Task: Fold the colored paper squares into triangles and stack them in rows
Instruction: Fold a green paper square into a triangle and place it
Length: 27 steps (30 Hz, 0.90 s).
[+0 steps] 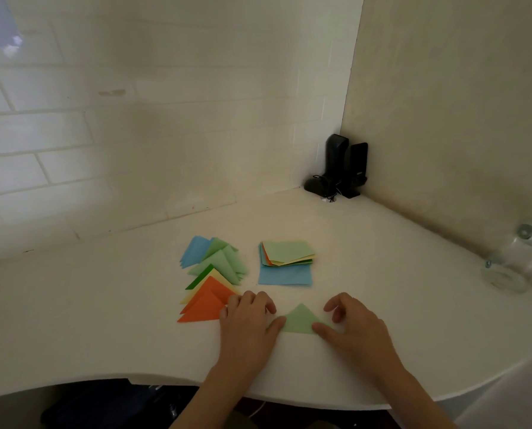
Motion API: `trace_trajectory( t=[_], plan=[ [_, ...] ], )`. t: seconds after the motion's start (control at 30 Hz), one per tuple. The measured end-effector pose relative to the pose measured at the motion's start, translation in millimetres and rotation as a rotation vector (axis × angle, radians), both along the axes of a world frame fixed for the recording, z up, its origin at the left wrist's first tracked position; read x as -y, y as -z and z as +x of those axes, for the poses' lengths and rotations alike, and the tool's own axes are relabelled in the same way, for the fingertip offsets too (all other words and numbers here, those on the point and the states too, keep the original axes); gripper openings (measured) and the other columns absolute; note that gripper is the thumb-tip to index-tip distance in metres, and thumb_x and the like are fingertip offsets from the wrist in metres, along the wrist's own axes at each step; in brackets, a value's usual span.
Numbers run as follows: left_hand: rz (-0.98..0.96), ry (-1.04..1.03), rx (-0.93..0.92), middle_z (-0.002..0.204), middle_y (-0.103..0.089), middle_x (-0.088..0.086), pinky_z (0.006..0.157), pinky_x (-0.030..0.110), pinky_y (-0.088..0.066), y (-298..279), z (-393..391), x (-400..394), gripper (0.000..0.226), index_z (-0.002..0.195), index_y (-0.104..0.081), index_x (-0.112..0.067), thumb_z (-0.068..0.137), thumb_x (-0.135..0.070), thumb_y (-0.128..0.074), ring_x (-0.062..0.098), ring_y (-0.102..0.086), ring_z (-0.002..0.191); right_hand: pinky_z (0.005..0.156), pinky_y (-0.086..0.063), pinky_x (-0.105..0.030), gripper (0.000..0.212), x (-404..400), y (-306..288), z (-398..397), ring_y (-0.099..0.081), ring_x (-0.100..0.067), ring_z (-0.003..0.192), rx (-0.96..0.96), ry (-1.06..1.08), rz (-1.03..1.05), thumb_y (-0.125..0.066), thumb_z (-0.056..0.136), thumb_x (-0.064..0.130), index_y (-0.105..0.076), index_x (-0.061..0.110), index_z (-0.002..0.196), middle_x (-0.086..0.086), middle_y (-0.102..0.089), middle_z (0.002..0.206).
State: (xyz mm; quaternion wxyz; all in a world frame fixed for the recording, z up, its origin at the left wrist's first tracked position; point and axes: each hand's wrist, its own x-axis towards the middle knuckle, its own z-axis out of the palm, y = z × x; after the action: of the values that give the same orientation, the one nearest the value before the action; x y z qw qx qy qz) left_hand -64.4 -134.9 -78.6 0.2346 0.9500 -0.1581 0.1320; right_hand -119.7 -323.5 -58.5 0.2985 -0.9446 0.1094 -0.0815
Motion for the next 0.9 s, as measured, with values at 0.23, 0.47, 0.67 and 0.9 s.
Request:
trace_trajectory(
  t=[0.23,0.47,0.67,0.9],
  plan=[
    [-0.033,0.048,-0.013,0.093,-0.053,-0.016,0.071,0.026,-0.022,-10.2,-0.3,-4.1,0.008,0.091,-0.06,-0.033,0.086,-0.038,-0.058,0.008,-0.035,0.088,0.06,-0.038,-0.011,0.022,14.1,3.3,-2.2,-0.049,0.003,0.065,0.038,-0.084,0.167,-0.074,0.073,0.019,-0.059,0.029,0.084,0.01,-0.06,0.078],
    [-0.027,0.099,0.05,0.111,-0.05,0.004,0.081,0.028,-0.038,-13.3,-25.3,24.9,0.021,0.112,-0.054,-0.014,0.096,-0.023,-0.044,0.018,-0.041,0.099,0.073,-0.041,-0.023,0.026,5.9,6.2,-7.5,-0.048,0.0,0.064,0.081,-0.038,0.11,-0.07,0.076,0.022,-0.051,0.041,0.077,0.016,-0.054,0.076],
    [-0.095,0.049,-0.186,0.116,-0.046,0.003,0.086,0.025,-0.037,-20.6,-22.7,35.0,0.036,0.119,-0.048,-0.018,0.087,-0.029,-0.061,0.017,-0.047,0.104,0.083,-0.042,-0.031,0.026,3.3,6.8,-10.4,-0.047,0.004,0.07,0.089,-0.054,0.068,-0.066,0.08,0.026,-0.048,0.044,0.074,0.016,-0.052,0.08],
    [-0.284,0.128,-0.073,0.086,-0.059,-0.007,0.062,0.013,-0.033,-24.1,-22.3,11.0,0.017,0.099,-0.058,-0.023,0.087,-0.011,-0.057,0.007,-0.052,0.076,0.068,-0.044,-0.021,0.025,9.0,7.4,-8.1,-0.053,-0.006,0.065,0.19,-0.049,0.092,-0.068,0.076,0.015,-0.054,0.036,0.077,0.009,-0.06,0.079]
  ],
)
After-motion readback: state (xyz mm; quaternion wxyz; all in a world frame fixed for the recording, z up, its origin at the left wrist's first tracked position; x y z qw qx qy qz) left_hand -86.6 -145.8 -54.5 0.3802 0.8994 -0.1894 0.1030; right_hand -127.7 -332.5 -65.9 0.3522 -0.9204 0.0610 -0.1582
